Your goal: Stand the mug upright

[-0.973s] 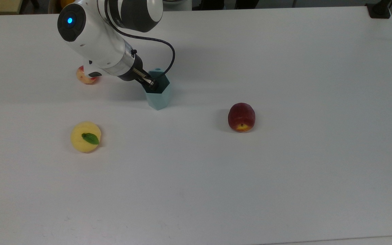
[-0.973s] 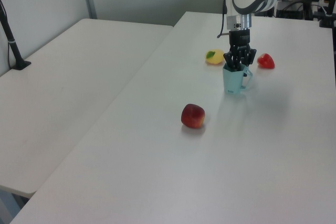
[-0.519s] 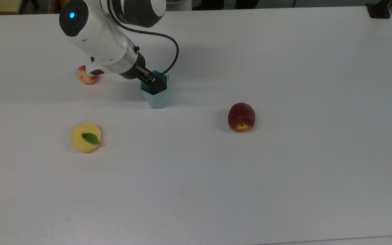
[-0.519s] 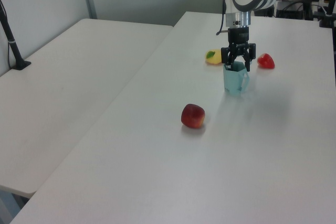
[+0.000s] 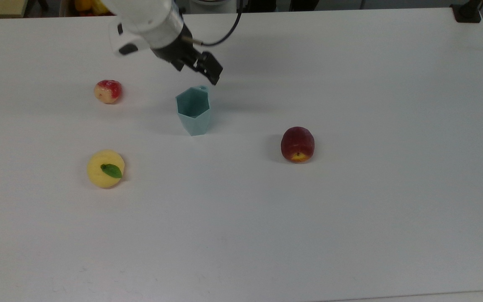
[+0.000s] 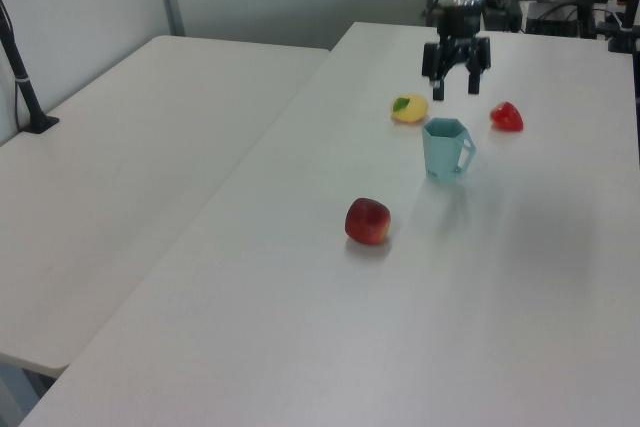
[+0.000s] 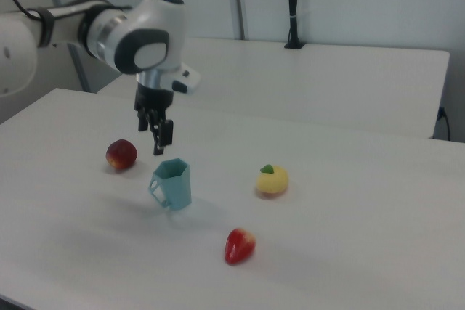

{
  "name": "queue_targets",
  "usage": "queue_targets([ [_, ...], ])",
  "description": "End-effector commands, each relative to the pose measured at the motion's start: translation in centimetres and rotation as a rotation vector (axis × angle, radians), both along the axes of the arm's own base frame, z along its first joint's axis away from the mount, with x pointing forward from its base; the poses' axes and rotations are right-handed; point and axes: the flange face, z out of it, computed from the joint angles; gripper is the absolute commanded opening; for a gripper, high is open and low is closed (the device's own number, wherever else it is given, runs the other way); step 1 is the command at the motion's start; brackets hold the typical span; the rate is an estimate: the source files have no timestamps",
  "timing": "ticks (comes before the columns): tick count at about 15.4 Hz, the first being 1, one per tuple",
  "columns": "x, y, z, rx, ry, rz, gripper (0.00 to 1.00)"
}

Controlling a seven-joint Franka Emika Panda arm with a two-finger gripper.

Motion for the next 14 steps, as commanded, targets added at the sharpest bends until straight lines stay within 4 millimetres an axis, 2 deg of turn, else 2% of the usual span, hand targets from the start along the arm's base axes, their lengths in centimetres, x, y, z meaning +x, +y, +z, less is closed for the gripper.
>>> queue_targets([
  [1, -2.4, 0.6, 7.6, -0.014, -0.08, 0.05, 1.0],
  [3, -3.4, 2.3, 10.3, -0.019, -0.108, 0.091, 1.0],
  [5, -4.6, 3.6, 11.7, -0.021, -0.104, 0.123, 1.0],
  [8, -6.4, 7.3, 14.9, -0.059, -0.151, 0.213, 1.0],
  [10, -7.9, 9.0, 15.7, -0.096, -0.124, 0.265, 1.0],
  [12, -9.4, 8.4, 17.7, -0.116, -0.157, 0.341, 1.0],
  [14, -9.8, 8.1, 18.1, -0.113, -0.189, 0.456, 1.0],
])
